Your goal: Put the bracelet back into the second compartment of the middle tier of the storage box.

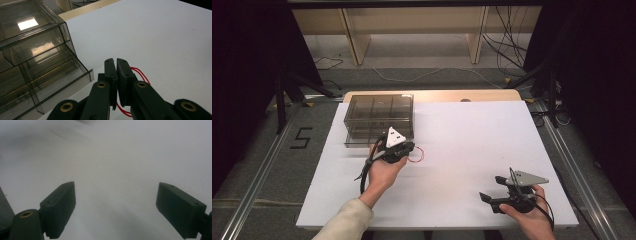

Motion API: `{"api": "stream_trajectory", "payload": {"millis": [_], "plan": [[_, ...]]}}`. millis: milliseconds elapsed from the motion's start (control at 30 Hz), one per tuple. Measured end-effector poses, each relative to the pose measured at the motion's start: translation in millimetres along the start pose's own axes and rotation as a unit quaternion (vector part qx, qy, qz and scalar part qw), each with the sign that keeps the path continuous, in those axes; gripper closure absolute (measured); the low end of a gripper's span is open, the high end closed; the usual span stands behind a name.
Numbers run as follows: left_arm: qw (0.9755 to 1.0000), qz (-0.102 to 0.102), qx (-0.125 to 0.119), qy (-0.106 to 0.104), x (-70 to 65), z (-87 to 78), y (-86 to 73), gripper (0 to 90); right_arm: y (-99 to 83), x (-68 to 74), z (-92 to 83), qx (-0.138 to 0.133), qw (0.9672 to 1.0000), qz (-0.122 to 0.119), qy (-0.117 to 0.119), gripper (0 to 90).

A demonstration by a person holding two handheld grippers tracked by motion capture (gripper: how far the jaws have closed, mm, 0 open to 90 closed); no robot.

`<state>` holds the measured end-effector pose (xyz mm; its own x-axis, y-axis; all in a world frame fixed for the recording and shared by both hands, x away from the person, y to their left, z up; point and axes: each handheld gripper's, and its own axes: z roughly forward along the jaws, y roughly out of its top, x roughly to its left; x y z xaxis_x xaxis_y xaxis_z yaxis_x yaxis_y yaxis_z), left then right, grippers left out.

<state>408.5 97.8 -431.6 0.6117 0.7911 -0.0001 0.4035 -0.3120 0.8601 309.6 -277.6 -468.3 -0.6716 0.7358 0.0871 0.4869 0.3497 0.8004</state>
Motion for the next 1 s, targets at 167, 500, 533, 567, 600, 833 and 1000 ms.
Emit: {"api": "stream_trajectory", "payload": {"millis": [167, 500, 533, 567, 600, 833, 1000], "plan": [[1.0, -0.002, -0.001, 0.002, 3.6, -1.6, 0.4, 87.0, -0.1, 0.1, 0.2, 0.001, 1.0, 0.001, 0.0, 17.0], [0.9999, -0.007, 0.0, 0.007, 8.8, -2.7, 0.4, 87.0, -0.1, 0.1, 0.3, 0.002, 1.0, 0.001, -0.001, 17.0], [0.9999, -0.008, 0.0, 0.008, 9.4, -2.9, 0.4, 87.0, -0.2, 0.0, 0.2, 0.001, 1.0, 0.001, 0.0, 17.0], [0.9999, -0.008, 0.0, 0.009, 10.0, -3.1, 0.5, 87.0, -0.2, 0.0, 0.2, 0.001, 1.0, 0.0, 0.0, 17.0], [0.9999, -0.008, 0.0, 0.011, 10.7, -3.3, 0.5, 87.0, -0.2, -0.1, 0.2, 0.001, 1.0, 0.0, 0.0, 17.1], [0.9998, -0.009, 0.002, 0.019, 17.4, -5.5, 0.3, 87.0, -0.1, -0.1, 0.2, 0.001, 1.0, 0.0, 0.0, 17.1], [0.9997, -0.011, 0.002, 0.022, 20.5, -6.5, 0.2, 87.0, -0.1, -0.2, 0.1, 0.001, 1.0, 0.0, 0.0, 17.0]]}}
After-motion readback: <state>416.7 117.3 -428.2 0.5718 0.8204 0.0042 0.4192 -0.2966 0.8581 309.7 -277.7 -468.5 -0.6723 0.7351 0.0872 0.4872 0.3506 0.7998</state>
